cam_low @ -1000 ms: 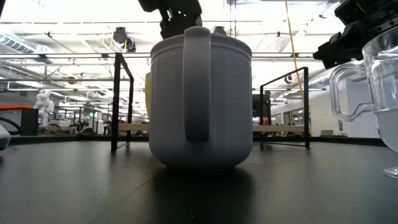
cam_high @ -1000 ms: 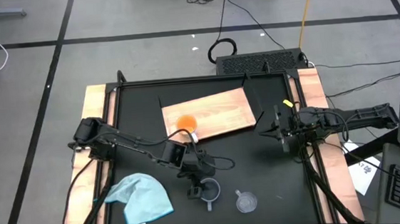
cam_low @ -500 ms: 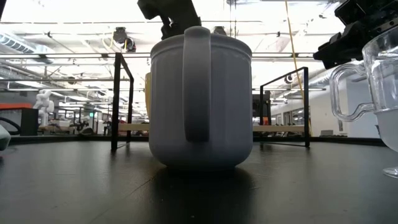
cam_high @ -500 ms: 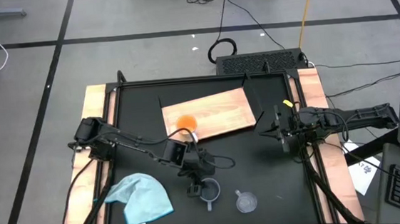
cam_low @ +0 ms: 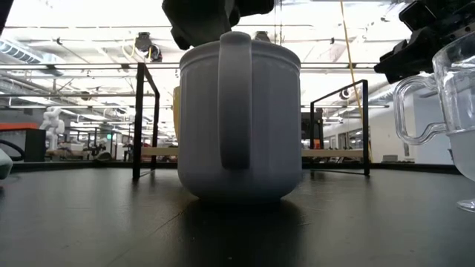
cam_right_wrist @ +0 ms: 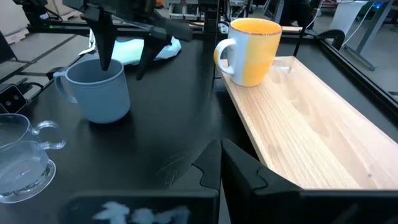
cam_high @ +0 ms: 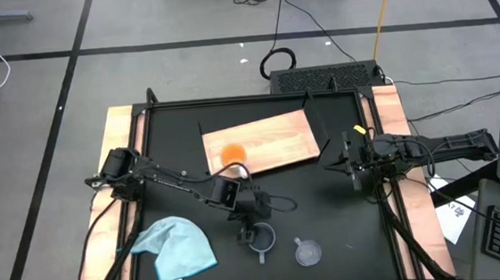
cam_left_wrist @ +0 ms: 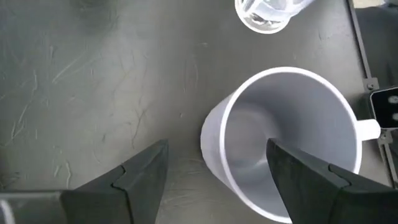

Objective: Stack small to large cups/mugs on shelf
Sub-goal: Put the gray mug on the shelf

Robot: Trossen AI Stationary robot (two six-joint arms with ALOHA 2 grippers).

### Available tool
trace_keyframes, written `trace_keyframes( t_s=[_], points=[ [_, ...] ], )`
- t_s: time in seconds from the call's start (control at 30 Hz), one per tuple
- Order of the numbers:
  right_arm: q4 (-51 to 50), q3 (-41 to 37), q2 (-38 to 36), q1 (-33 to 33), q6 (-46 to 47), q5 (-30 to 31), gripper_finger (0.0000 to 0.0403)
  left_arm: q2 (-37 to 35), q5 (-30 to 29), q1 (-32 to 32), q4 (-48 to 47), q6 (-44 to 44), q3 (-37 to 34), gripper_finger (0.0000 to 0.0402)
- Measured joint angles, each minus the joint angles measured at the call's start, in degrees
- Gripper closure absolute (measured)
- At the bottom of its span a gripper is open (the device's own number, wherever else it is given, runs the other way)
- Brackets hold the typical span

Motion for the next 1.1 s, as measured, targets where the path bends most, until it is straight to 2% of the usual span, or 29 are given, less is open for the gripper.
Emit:
trace_keyframes(
  t_s=[0.4, 0.73, 0.87, 1.1],
  points=[
    [0.05, -0.07, 0.06, 0.0, -0.07, 0.0, 0.0403, 2.09, 1.39, 0.69, 0.08, 0.63, 0.04, 0.0133],
    [3.97, -3.2, -0.01, 0.0, -0.23, 0.0, 0.0403, 2.89, 1.51, 0.69, 0.09, 0.97, 0.04, 0.0137],
    [4.54, -3.21, -0.04, 0.01, -0.22, 0.0, 0.0403, 2.8, 1.5, 0.69, 0.22, 1.07, 0.04, 0.017],
    [4.72, -3.21, -0.04, 0.0, -0.28, 0.0, 0.0403, 2.8, 1.51, 0.71, 0.24, 0.87, 0.04, 0.0269]
  ],
)
